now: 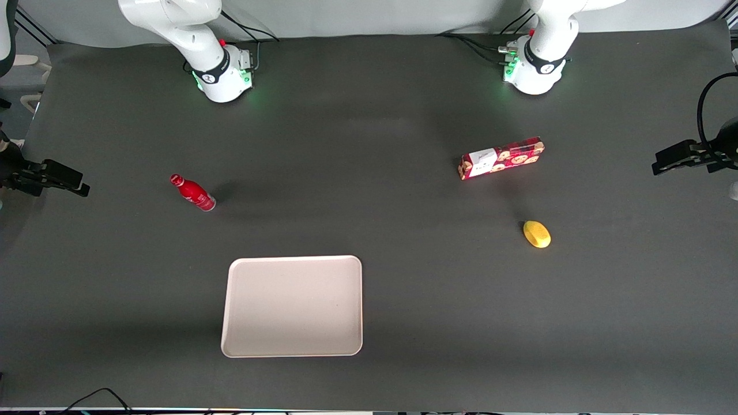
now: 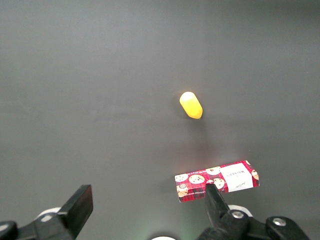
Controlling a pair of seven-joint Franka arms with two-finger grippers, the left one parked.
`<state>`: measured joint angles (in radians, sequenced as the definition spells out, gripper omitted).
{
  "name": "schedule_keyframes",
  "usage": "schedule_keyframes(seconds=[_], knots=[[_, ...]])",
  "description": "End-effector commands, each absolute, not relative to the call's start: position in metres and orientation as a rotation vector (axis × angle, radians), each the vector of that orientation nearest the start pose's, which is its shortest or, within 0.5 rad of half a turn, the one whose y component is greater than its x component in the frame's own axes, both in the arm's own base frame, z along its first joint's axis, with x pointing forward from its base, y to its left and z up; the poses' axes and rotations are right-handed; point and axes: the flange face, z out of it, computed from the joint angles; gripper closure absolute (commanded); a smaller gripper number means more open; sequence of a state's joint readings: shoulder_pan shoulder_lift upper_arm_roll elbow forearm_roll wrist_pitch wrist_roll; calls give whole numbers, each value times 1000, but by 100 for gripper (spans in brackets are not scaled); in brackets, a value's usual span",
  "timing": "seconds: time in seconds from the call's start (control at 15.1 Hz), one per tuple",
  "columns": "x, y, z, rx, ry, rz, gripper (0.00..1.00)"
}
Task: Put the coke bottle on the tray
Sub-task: 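Move the open right gripper toward the red Coca-Cola bottle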
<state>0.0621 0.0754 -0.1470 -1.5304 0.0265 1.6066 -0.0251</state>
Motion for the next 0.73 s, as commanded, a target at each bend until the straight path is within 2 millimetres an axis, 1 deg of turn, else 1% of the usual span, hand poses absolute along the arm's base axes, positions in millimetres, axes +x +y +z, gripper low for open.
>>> schedule_keyframes(seconds=[0.0,0.2,0.33,0.46,0.53,0.66], knots=[[582,-41,608,-3108,64,7,0],[583,-39,608,-3107,72,7,0],[588,-38,597,-3113,53,38,0],[589,-41,580,-3104,62,85,0],[589,-40,563,-3101,60,118,0],[586,-35,537,-3102,48,128,0]])
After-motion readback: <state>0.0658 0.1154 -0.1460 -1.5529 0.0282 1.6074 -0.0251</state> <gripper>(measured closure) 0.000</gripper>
